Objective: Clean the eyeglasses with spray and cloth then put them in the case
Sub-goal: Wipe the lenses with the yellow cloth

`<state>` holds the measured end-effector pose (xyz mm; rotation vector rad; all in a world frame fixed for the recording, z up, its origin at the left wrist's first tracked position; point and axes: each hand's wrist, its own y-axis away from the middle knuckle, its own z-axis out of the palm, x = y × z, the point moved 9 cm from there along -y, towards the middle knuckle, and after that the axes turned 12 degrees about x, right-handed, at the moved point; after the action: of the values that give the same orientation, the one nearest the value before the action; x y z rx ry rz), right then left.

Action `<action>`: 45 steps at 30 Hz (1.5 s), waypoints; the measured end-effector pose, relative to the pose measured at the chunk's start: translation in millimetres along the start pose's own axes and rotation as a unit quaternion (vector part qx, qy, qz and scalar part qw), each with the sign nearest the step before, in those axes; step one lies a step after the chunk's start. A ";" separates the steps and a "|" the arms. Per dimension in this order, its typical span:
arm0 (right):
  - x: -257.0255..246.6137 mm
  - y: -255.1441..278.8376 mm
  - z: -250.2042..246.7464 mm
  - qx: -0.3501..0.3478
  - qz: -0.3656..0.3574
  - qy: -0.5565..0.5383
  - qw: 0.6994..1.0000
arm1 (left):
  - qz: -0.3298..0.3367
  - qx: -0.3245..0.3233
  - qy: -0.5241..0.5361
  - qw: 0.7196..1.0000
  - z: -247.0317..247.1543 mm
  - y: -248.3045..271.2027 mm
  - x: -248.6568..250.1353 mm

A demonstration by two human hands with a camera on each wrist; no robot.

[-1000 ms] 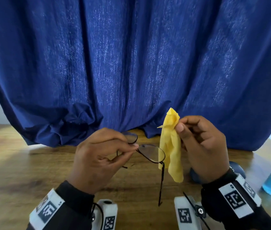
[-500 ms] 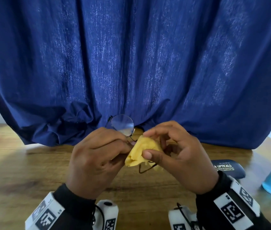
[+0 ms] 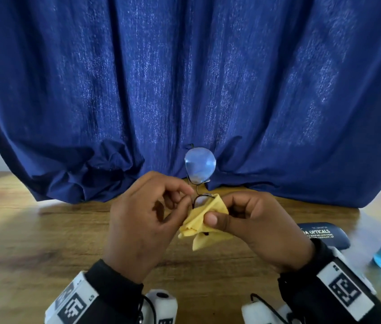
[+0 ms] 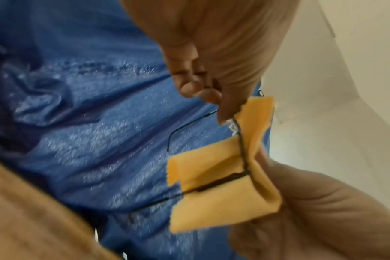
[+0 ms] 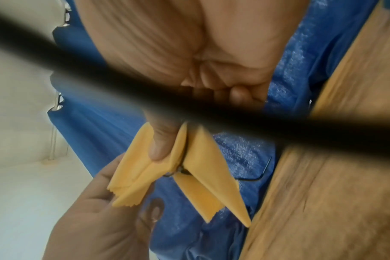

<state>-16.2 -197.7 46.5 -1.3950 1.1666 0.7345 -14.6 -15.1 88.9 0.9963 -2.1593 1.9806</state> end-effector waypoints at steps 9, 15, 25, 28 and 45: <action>6.5 -5.0 -5.4 0.012 -0.012 0.068 0.998 | -0.316 -0.095 0.223 0.917 37.0 28.4 -31.7; 15.3 -4.8 2.8 -0.010 -0.010 0.091 0.996 | -0.308 -0.077 0.200 0.927 38.9 33.3 -37.3; 25.0 -4.3 12.3 0.006 -0.006 0.032 0.999 | -0.414 -0.078 0.299 0.856 55.8 49.9 -43.8; 29.4 -3.0 14.9 0.001 0.058 -0.029 0.998 | -0.436 -0.089 0.319 0.836 57.5 50.7 -46.5; 19.3 0.5 19.4 -0.042 -0.007 0.104 0.994 | -0.411 -0.040 0.324 0.851 51.8 47.1 -43.9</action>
<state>-7.0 -183.5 24.9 -1.5777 1.2972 0.6453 17.3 -45.0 18.7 0.8437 -1.1482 1.4638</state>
